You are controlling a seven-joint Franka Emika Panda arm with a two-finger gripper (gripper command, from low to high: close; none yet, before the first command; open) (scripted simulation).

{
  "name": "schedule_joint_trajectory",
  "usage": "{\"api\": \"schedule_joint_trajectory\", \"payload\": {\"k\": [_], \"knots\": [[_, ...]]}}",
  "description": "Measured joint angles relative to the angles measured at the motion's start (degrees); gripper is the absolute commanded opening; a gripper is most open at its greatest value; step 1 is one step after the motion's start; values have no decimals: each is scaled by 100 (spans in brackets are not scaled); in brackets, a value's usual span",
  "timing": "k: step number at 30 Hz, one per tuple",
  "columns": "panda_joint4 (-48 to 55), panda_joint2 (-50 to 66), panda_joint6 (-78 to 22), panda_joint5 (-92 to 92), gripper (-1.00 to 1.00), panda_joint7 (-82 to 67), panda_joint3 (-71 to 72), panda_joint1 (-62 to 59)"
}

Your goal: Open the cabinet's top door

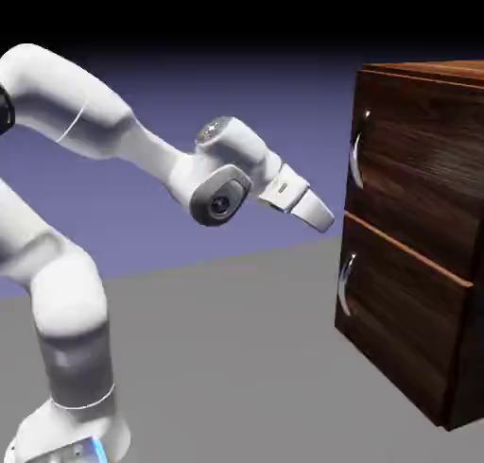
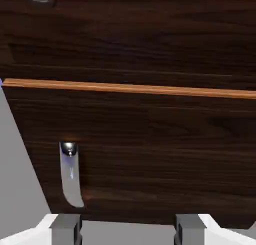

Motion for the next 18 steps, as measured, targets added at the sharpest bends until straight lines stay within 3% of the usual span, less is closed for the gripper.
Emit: {"api": "schedule_joint_trajectory", "payload": {"k": [18], "knots": [[788,-616,-365,4486,0,-3088,1835,-1773]]}}
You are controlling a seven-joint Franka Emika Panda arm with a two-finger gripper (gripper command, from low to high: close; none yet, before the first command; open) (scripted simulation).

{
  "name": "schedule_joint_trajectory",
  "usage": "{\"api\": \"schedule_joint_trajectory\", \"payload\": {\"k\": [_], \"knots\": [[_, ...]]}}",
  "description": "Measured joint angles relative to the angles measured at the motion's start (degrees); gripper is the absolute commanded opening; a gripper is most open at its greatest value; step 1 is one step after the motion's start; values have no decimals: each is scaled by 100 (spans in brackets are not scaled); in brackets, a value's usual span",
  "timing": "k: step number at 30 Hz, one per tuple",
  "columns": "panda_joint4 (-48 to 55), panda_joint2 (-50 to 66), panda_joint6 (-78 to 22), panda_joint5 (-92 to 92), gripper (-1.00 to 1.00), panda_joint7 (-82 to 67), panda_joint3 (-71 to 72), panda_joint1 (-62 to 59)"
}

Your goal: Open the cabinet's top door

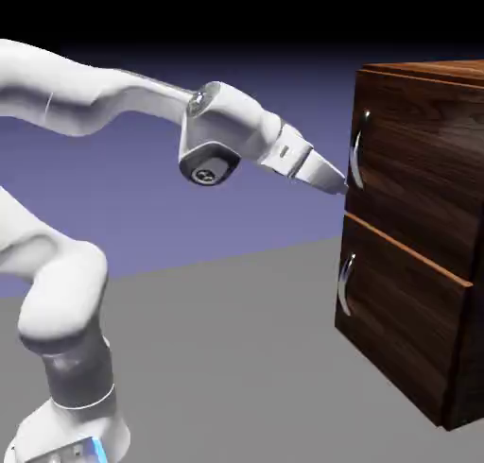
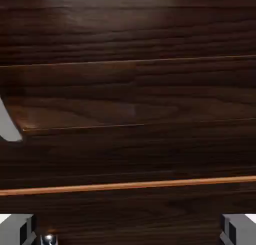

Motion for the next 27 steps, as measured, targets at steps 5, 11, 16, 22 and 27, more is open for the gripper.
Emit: {"api": "schedule_joint_trajectory", "payload": {"k": [5,11,16,22,27], "knots": [[219,-171,-101,1246,0,-858,510,-493],[481,-377,-223,2741,0,-1887,1122,-1084],[700,-548,-325,3988,0,-2745,1631,-1576],[963,-753,-446,5483,0,-3774,2243,-2167],[1182,-924,-548,6729,0,-4632,2753,-2660]]}}
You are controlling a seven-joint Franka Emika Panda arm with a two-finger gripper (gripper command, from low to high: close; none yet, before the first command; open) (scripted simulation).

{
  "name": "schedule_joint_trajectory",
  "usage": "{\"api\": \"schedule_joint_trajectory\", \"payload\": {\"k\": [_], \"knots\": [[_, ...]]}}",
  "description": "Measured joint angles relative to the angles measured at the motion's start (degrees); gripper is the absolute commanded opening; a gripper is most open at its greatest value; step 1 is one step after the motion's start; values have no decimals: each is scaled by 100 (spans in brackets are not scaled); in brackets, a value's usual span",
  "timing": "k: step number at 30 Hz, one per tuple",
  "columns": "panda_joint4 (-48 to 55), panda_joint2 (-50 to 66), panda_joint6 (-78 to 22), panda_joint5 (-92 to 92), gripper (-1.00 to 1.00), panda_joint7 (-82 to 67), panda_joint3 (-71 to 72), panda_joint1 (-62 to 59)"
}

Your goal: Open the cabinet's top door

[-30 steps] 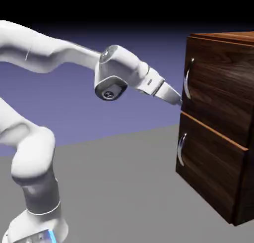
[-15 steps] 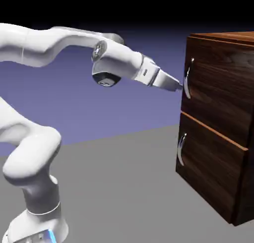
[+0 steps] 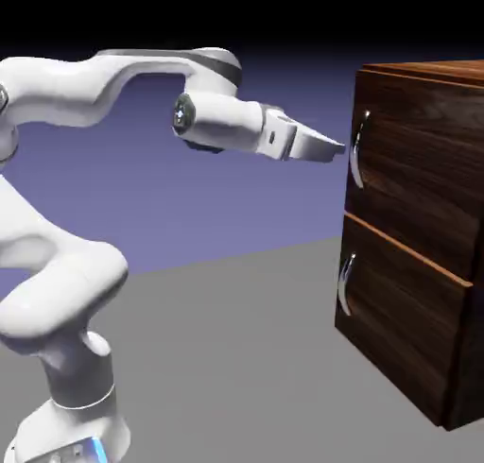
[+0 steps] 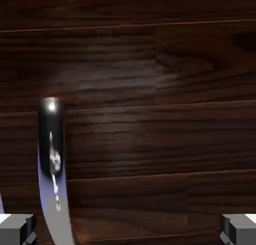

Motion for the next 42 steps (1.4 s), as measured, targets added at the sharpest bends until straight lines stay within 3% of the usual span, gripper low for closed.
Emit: {"api": "schedule_joint_trajectory", "payload": {"k": [18,25,26,31,42], "knots": [[788,-616,-365,4486,0,-3088,1835,-1773],[1644,-396,-428,4713,0,-3209,2544,-2880],[1647,-395,-428,4713,-100,-3209,2547,-2885],[1181,9,-784,4572,-100,-3633,2111,-2265],[-899,-102,-2881,2529,-100,-2988,-73,-263]]}}
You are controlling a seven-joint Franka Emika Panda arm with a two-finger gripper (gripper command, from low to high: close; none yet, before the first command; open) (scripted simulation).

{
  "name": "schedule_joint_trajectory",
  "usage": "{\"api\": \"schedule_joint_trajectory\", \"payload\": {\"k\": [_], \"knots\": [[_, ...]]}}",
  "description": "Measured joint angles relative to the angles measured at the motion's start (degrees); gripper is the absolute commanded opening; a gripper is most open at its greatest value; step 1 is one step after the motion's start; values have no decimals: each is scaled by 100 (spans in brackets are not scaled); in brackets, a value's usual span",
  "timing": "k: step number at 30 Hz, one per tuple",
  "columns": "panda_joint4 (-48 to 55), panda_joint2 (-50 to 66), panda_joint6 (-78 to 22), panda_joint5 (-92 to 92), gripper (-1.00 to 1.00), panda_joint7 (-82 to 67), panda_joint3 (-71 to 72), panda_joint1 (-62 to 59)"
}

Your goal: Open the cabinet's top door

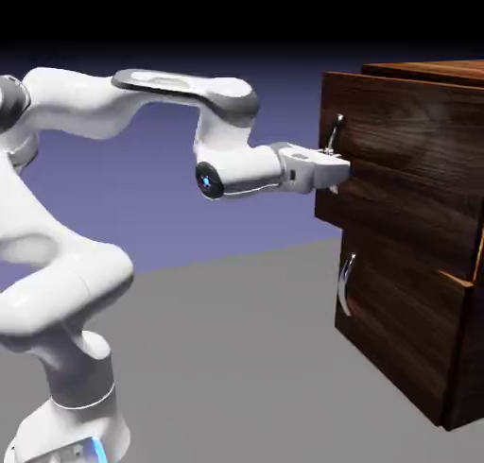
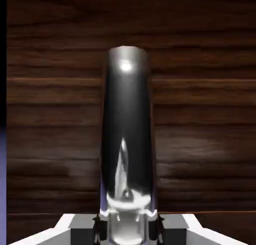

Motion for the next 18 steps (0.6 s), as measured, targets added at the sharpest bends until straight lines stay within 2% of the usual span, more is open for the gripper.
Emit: {"api": "schedule_joint_trajectory", "payload": {"k": [9,18], "knots": [[-1078,-303,-2164,-2099,-100,342,-1857,401],[-1076,307,-4367,-4334,-100,92,-3524,-73]]}}
